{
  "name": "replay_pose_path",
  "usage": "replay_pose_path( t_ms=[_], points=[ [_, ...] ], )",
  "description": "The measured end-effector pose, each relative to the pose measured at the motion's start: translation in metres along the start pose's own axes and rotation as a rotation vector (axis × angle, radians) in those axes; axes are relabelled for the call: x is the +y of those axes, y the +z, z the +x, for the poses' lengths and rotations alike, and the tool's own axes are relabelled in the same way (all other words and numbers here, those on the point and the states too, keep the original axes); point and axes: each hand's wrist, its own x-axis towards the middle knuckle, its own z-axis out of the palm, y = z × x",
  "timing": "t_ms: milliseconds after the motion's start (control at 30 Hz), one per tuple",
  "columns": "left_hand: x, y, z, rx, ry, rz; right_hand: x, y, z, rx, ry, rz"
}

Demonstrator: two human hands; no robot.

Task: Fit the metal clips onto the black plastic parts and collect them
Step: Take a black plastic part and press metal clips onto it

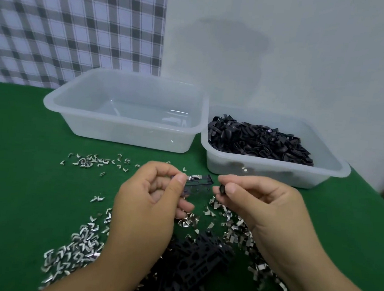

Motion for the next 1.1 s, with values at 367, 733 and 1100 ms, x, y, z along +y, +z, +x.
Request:
replay_pose_path(
  t_ms=[367,733,1100],
  points=[
    [-0.001,-0.0003,-0.0009,-0.041,0.026,0.001,0.0023,-0.0021,0.0024,0.043,0.047,0.074],
    [-0.0009,0.0006,-0.0012,-0.054,0.049,0.029,-0.001,-0.0021,0.0019,0.014,-0.011,0.007],
    [-0.0016,0.0021,-0.0014,-0.095,0.062,0.019,-0.0027,-0.0033,0.0016,0.013,0.025,-0.035]
  ],
)
